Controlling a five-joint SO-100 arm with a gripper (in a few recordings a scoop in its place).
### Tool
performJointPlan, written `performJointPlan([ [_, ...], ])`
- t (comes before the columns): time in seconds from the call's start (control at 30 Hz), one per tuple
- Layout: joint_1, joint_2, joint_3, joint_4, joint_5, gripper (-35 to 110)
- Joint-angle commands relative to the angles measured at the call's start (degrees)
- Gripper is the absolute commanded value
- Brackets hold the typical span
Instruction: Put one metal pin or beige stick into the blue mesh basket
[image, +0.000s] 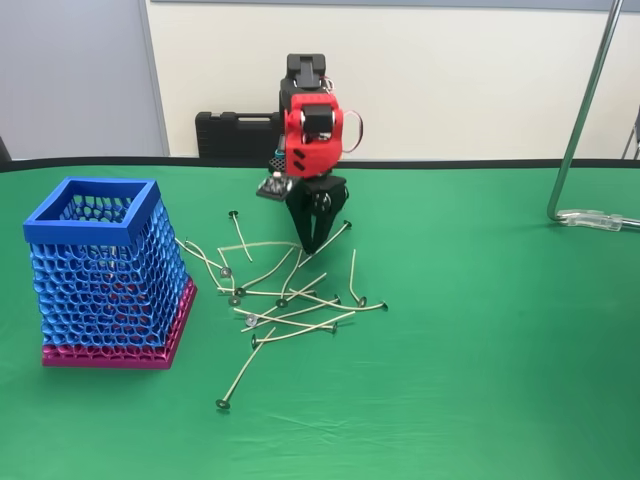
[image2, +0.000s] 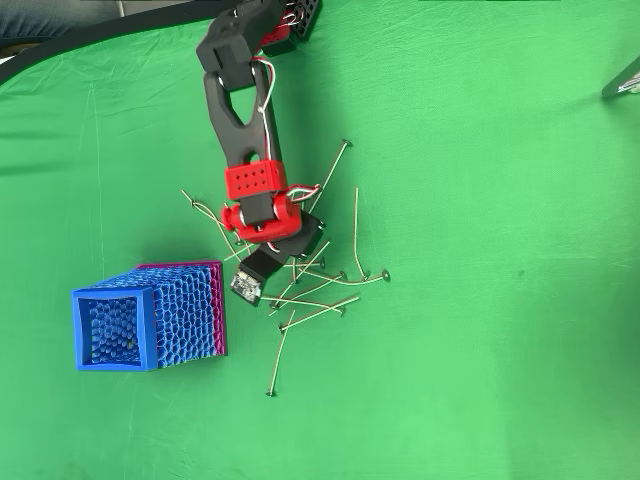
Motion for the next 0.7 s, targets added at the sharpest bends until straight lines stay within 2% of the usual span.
performJointPlan([
  [0.0,-0.4,7.8,1.3,0.6,0.7,1],
  [0.33,1.4,22.2,2.3,2.2,4.5,1],
  [0.67,9.2,31.6,-2.9,2.2,8.3,1],
])
